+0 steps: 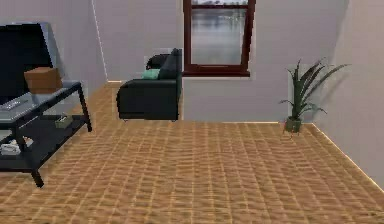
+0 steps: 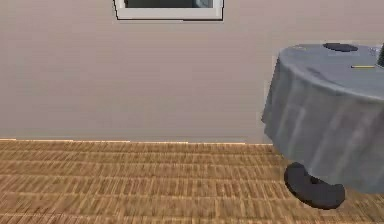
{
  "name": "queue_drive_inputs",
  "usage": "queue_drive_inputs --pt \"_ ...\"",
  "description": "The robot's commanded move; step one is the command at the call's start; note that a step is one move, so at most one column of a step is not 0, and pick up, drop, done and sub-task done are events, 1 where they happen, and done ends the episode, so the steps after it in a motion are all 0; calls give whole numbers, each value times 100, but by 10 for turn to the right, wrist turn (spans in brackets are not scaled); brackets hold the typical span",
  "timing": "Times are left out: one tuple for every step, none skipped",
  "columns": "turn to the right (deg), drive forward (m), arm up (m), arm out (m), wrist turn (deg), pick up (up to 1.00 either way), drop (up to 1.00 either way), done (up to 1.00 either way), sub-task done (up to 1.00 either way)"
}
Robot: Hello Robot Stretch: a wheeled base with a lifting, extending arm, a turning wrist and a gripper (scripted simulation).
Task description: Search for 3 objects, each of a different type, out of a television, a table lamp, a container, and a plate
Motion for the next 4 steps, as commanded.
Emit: queue_drive_inputs --pt "-390 0 0 0 0 0 0 0 0" --pt "0 65 0 0 0 0 0 0 0" --pt "-450 0 0 0 0 0 0 0 0" --pt "0 100 0 0 0 0 0 0 0"
